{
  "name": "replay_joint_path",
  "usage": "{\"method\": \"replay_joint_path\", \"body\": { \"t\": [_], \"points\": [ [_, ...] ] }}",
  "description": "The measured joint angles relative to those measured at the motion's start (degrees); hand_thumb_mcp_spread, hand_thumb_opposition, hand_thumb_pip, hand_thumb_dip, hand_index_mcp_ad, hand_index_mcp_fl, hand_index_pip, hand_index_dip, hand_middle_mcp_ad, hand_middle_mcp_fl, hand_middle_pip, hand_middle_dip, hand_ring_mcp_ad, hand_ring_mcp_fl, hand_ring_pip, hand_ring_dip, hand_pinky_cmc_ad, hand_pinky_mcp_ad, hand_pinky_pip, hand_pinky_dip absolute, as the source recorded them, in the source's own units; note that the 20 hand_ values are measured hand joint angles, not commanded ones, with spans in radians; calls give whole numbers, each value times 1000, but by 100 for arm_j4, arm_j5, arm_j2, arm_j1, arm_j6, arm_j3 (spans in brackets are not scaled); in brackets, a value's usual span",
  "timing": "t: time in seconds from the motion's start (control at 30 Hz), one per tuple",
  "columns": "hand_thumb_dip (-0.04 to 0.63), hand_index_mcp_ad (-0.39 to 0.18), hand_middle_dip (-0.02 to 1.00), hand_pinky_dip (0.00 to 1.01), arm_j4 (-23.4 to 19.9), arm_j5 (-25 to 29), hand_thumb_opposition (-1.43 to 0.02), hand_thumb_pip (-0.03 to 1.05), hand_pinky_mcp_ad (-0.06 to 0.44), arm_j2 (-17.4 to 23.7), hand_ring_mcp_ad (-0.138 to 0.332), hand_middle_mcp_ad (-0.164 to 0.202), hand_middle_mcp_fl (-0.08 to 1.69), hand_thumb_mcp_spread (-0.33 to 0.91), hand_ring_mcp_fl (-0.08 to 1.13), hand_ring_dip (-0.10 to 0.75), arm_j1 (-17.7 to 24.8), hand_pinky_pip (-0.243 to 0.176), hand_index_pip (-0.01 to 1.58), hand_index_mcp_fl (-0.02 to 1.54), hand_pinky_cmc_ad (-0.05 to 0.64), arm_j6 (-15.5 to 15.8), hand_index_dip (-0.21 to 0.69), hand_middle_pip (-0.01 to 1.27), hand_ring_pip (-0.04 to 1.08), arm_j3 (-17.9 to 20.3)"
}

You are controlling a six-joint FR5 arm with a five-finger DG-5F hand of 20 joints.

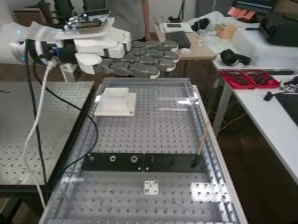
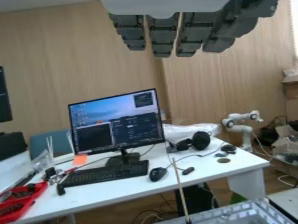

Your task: Grab the paper clip and place it in the clear container

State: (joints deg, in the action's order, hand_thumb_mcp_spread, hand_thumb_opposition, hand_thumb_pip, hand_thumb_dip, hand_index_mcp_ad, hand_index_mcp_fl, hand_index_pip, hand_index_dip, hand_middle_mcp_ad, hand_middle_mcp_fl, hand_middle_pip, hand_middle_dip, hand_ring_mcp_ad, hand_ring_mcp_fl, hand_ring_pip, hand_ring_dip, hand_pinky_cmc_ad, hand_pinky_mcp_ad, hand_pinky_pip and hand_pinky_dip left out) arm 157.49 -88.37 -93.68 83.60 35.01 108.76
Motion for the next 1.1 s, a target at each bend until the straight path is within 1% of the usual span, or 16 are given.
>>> {"method": "replay_joint_path", "body": {
  "t": [0.07, 0.17, 0.2, 0.23, 0.27, 0.3, 0.37, 0.4, 0.43, 0.47, 0.5, 0.63, 0.73, 0.87, 1.0, 1.1],
  "points": [
    [3, 12, 24, 12, -46, 0, 10, 0, 51, -80, 61, 73, -7, 0, 0, 16, -58, -10, 7, -9, 28, -55, 16, 17, -2, 37],
    [0, 23, 28, 12, -126, -27, 10, 5, 51, -222, 54, 58, -5, 0, 0, 16, -162, -10, 7, -9, 33, -131, 16, 17, 0, 79],
    [12, 23, 28, 23, -168, -45, -37, 84, 52, -281, 54, 58, -12, 40, 0, 16, -209, -10, 7, -9, 33, -186, 16, 23, 0, 94],
    [37, 23, 30, 42, -184, -53, -101, 222, 52, -307, 54, 58, -10, 101, 0, 16, -230, -10, 12, -9, 33, -211, 16, 37, 0, 101],
    [68, 10, 33, 63, -225, -73, -223, 415, 52, -369, 54, 56, -3, 227, 2, 19, -278, -10, 30, -7, 28, -258, 16, 73, 3, 114],
    [94, -2, 37, 89, -254, -86, -290, 506, 63, -407, 52, 59, -5, 290, -2, 19, -308, -10, 44, -10, 42, -280, 16, 87, 7, 122],
    [126, -37, 47, 133, -360, -117, -405, 478, 98, -518, 52, 58, -12, 323, -10, 19, -396, -10, 75, -10, 84, -329, 16, 87, 9, 147],
    [147, -51, 63, 154, -419, -132, -476, 480, 115, -572, 56, 58, -12, 347, -16, 21, -438, -23, 103, -7, 94, -345, 16, 98, 24, 162],
    [161, -58, 65, 171, -444, -139, -506, 490, 131, -595, 56, 58, -10, 337, -10, 17, -456, -24, 134, 26, 112, -348, 16, 96, 24, 168],
    [176, -73, 80, 188, -489, -153, -559, 531, 150, -651, 56, 61, -10, 354, -14, 21, -498, -44, 183, 75, 148, -350, 16, 96, 38, 177],
    [188, -73, 82, 202, -514, -167, -585, 565, 162, -701, 59, 58, -5, 356, -14, 21, -533, -40, 220, 87, 164, -346, 16, 103, 45, 177],
    [206, -79, 110, 227, -593, -236, -667, 576, 209, -880, 66, 58, -5, 375, -10, 28, -673, -58, 354, 141, 215, -302, 16, 124, 42, 176],
    [204, -79, 112, 227, -720, -316, -714, 613, 230, -1032, 87, 58, -5, 375, -14, 44, -799, -61, 468, 166, 227, -229, 16, 126, 44, 169],
    [236, -79, 126, 229, -835, -471, -742, 621, 239, -1243, 86, 59, -12, 375, -14, 47, -958, -61, 639, 171, 265, -150, 16, 127, 58, 113],
    [237, -79, 126, 229, -865, -716, -756, 623, 250, -1512, 87, 59, -10, 374, -14, 51, -1126, -58, 791, 176, 262, -77, 16, 133, 61, -56],
    [237, -79, 127, 229, -854, -892, -787, 625, 250, -1705, 89, 59, -10, 372, -14, 56, -1231, -58, 887, 176, 283, -26, 16, 131, 52, -206]
  ]
}}
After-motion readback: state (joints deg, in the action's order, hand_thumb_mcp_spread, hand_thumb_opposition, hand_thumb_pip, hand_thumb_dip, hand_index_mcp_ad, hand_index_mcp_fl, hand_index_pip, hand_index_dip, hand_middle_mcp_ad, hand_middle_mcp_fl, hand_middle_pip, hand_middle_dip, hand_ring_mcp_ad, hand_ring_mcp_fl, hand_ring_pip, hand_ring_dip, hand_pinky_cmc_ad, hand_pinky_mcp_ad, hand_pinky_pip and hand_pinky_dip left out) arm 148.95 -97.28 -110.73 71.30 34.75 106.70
